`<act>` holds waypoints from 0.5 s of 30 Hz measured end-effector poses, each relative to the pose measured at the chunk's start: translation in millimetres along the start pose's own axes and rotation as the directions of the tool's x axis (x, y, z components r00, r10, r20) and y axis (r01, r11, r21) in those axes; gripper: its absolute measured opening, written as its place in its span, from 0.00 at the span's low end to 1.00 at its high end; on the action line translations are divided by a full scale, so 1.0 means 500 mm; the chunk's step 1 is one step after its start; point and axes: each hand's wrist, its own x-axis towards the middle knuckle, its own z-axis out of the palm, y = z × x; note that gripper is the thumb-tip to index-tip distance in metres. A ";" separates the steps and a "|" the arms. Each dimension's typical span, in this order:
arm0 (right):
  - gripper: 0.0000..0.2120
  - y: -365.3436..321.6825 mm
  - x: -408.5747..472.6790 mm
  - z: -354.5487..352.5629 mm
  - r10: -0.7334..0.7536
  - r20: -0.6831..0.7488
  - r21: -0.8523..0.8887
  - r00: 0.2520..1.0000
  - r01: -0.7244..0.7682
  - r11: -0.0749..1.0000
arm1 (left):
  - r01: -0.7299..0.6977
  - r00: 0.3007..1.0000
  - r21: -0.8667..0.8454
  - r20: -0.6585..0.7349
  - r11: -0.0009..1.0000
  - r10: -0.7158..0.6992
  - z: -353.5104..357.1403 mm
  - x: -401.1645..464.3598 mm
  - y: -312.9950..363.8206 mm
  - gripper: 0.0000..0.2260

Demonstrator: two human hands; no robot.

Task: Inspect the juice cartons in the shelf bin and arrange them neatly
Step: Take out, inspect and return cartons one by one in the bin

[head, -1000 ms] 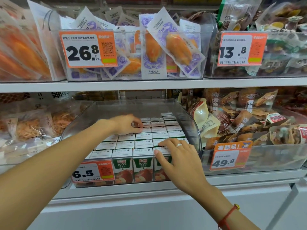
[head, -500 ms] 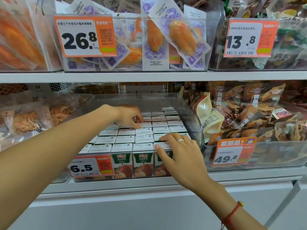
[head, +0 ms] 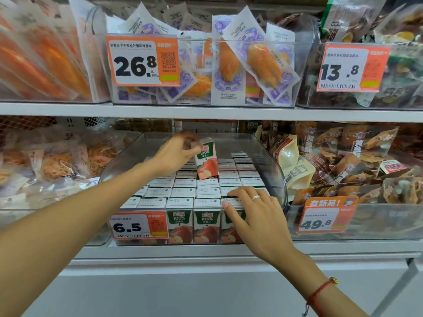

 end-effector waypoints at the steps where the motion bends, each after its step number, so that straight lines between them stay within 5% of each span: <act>1: 0.22 -0.001 0.001 -0.002 0.001 0.012 -0.004 1.000 -0.001 1.000 | 0.010 0.995 -0.058 -0.099 0.998 -0.016 -0.002 -0.010 0.009 0.12; 6: 0.21 -0.006 0.005 -0.017 0.001 0.075 -0.006 0.997 0.000 1.000 | 0.040 0.893 -0.526 -0.362 0.850 -0.267 -0.023 -0.100 0.060 0.13; 15: 0.16 -0.032 0.099 -0.019 -0.137 0.207 0.123 0.969 0.114 0.986 | 0.093 0.815 -0.672 -0.373 0.735 -0.444 -0.037 -0.295 0.039 0.04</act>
